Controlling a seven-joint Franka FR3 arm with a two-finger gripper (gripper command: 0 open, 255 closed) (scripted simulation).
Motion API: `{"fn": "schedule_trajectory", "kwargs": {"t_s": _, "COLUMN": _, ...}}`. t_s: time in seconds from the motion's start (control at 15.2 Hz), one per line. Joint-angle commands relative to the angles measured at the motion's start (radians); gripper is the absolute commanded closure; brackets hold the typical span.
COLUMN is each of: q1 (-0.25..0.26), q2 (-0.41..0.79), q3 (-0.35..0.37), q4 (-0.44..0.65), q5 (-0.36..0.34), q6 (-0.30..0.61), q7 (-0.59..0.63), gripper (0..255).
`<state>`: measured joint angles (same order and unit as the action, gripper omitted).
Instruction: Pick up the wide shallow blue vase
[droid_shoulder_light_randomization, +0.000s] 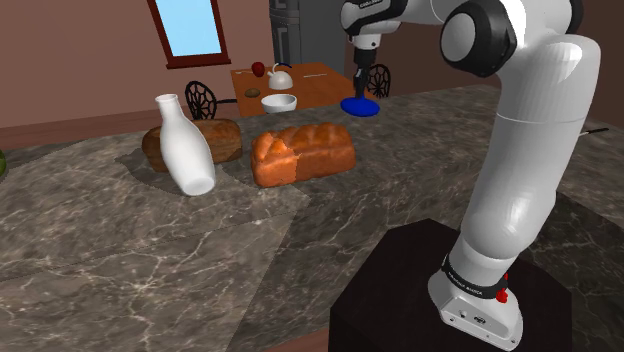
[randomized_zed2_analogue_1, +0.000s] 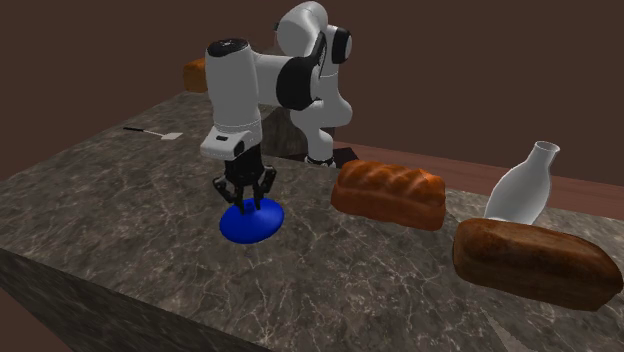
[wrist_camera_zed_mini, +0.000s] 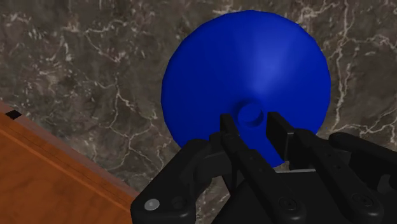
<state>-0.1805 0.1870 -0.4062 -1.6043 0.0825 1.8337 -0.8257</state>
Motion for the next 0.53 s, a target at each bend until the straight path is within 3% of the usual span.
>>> {"fn": "schedule_trajectory", "kwargs": {"t_s": 0.0, "q1": -0.001, "q2": 0.001, "q3": 0.000, "q4": 0.030, "q5": 0.000, "q6": -0.029, "q7": 0.001, "gripper": 255}}
{"fn": "schedule_trajectory", "kwargs": {"t_s": 0.46, "q1": -0.005, "q2": 0.008, "q3": -0.002, "q4": 0.108, "q5": 0.002, "q6": -0.101, "q7": 0.001, "gripper": 255}}
